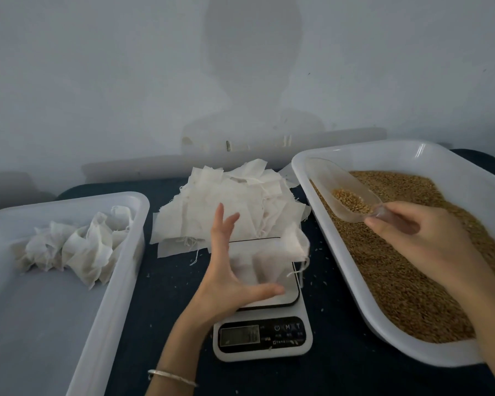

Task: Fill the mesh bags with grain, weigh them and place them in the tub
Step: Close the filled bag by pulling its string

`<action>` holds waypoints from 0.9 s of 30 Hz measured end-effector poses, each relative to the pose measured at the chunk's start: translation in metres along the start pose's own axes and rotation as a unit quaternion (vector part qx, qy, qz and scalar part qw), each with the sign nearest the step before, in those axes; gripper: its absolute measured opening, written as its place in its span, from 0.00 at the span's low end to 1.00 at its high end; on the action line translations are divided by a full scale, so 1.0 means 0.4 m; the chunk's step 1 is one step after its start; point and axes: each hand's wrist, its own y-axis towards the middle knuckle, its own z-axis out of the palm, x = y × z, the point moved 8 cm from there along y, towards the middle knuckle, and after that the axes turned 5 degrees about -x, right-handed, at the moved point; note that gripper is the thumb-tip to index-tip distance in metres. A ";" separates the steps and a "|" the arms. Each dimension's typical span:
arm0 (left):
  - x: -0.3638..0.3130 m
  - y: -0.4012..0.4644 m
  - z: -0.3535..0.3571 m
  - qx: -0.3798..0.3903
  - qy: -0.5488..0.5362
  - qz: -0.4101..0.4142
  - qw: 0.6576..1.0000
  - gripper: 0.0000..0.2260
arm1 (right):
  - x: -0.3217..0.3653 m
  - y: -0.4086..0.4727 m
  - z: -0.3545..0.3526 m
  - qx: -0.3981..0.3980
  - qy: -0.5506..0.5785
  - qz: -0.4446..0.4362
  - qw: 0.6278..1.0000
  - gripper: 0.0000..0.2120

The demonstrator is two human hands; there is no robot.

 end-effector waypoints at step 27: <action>-0.105 0.036 -0.132 -0.198 0.075 0.082 0.974 0.16 | 0.054 -0.004 0.022 0.004 -0.060 -0.056 0.997 0.05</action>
